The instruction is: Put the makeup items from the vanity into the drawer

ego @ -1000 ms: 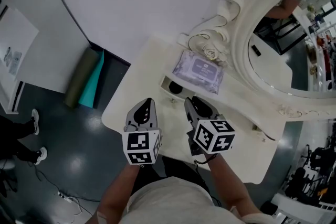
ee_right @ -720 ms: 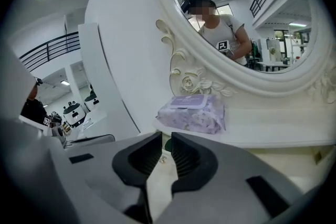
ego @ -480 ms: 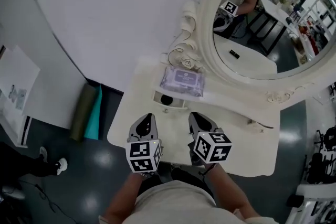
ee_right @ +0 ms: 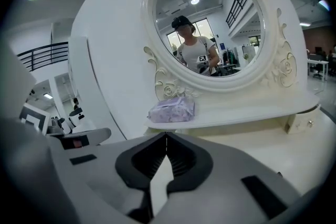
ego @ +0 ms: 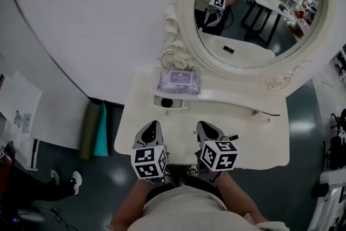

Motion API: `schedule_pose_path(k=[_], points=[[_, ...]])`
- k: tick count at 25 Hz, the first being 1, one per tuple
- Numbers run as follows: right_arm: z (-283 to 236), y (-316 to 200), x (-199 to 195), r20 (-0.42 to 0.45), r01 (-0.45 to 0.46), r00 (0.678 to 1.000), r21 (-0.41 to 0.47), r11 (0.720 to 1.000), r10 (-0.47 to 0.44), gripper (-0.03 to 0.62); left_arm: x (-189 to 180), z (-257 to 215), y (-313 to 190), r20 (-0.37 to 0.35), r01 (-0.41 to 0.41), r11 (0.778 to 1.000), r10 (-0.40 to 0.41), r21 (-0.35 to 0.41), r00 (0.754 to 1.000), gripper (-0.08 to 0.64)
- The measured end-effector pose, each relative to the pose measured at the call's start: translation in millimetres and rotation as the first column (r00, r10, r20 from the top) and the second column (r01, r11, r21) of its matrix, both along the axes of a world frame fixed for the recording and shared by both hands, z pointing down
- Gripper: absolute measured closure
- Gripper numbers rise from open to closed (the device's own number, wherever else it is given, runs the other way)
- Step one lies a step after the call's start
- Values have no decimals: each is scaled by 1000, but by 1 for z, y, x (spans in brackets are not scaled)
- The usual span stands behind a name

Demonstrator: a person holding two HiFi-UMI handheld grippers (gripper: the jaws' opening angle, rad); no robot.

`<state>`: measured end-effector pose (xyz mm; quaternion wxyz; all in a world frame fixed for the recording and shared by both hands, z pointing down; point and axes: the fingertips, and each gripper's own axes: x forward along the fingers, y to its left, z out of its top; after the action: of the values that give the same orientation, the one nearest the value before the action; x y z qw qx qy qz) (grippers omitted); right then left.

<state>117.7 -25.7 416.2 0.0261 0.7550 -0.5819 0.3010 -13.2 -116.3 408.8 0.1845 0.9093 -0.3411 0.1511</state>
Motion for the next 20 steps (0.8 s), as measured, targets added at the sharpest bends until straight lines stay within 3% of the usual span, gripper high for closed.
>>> schedule_pose_path(k=[9,20], points=[[-5,9,13,-15,18,1000,2,1000,-18,574,4,-3,5,-15,42,999,-42,-8,999,557],[2,26,28,0,-5,1000,-18,1000,5,574,17,-3,16,-6,29,1000,-29,3,1000,557]])
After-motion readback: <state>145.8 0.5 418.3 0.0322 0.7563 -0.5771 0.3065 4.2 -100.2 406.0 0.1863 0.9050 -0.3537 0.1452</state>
